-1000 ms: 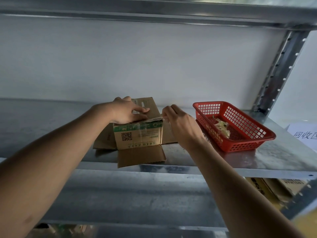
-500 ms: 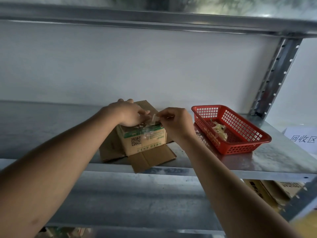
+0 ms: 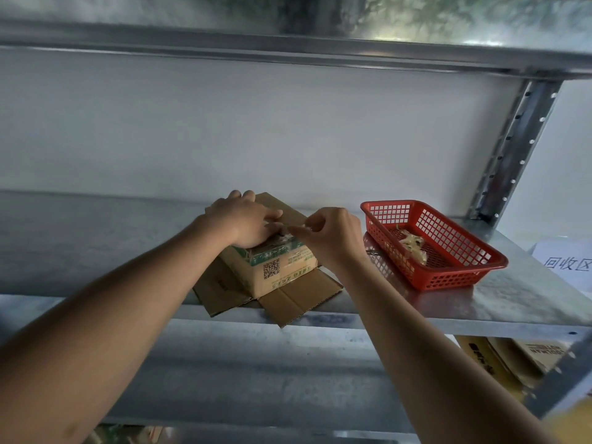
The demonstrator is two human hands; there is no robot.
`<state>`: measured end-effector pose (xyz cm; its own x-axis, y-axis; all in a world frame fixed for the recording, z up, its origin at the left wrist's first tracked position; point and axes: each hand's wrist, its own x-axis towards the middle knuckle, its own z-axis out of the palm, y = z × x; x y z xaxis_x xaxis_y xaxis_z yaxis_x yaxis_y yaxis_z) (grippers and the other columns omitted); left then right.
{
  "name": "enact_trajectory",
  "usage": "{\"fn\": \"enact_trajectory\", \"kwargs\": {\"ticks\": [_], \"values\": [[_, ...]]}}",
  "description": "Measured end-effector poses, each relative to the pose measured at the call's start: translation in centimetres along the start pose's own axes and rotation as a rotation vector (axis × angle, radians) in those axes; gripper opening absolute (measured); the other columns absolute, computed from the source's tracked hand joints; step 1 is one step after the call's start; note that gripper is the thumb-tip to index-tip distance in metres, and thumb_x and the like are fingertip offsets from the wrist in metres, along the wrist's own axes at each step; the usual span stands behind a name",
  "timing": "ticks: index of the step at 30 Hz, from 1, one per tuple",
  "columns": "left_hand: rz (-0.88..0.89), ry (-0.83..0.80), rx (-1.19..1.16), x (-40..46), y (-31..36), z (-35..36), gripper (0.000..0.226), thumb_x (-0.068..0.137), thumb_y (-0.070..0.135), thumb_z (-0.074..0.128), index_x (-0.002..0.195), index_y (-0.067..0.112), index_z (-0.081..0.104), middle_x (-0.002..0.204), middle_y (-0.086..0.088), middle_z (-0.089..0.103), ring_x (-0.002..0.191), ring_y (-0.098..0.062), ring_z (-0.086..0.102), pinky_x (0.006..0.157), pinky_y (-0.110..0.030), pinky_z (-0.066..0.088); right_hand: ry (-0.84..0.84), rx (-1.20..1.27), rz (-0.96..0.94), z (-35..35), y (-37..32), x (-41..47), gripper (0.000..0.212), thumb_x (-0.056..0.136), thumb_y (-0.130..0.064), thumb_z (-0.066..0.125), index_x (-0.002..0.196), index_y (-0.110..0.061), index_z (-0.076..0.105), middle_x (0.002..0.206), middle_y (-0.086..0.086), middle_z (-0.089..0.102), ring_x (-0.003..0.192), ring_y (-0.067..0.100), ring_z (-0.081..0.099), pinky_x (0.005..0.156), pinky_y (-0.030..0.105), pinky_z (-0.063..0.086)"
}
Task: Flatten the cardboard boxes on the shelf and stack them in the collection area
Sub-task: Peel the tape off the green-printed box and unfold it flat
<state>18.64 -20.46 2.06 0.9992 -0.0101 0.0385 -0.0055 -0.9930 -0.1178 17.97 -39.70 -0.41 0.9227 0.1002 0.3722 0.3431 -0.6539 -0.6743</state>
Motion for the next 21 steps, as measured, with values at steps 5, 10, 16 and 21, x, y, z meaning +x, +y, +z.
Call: {"fn": "enact_trajectory", "kwargs": {"ticks": [5,10,16,21], "values": [[0.014,0.027,0.023,-0.1,0.0,0.4,0.054,0.099,0.075,0.023,0.152,0.063,0.029,0.151,-0.011,0.04,0.14,-0.033,0.034,0.106,-0.048,0.039,-0.002,-0.063,0.04,0.2,-0.7,0.3,0.012,0.085,-0.024,0.081,0.091,-0.014,0.081,0.085,0.004,0.076,0.08,0.022,0.069,0.067,0.039,0.06],[0.001,0.048,0.018,0.3,-0.1,1.0,0.053,0.098,0.076,0.022,0.15,0.065,0.029,0.148,-0.011,0.039,0.139,-0.033,0.032,0.107,-0.049,0.035,-0.065,-0.14,-0.025,0.5,-2.0,0.3,0.029,0.083,0.002,0.059,0.087,-0.015,0.082,0.084,0.006,0.076,0.081,0.026,0.068,0.063,0.036,0.057],[-0.058,0.027,-0.317,0.6,-1.3,3.1,0.054,0.088,0.089,0.028,0.139,0.074,0.039,0.156,-0.005,0.022,0.149,-0.033,0.004,0.118,-0.054,0.007,-0.16,0.325,0.214,0.5,-1.9,-0.2,0.014,0.099,-0.015,0.065,0.093,-0.017,0.077,0.082,0.004,0.073,0.073,0.017,0.063,0.061,0.03,0.05],[0.001,-0.013,-0.358,1.3,-1.2,3.0,0.053,0.099,0.075,0.026,0.149,0.061,0.037,0.171,-0.015,0.015,0.157,-0.038,0.01,0.119,-0.056,0.012,-0.292,0.65,0.238,-0.3,-2.3,-0.7,0.006,0.094,-0.009,0.074,0.1,-0.011,0.074,0.08,0.004,0.073,0.067,0.01,0.065,0.055,0.019,0.053]]}}
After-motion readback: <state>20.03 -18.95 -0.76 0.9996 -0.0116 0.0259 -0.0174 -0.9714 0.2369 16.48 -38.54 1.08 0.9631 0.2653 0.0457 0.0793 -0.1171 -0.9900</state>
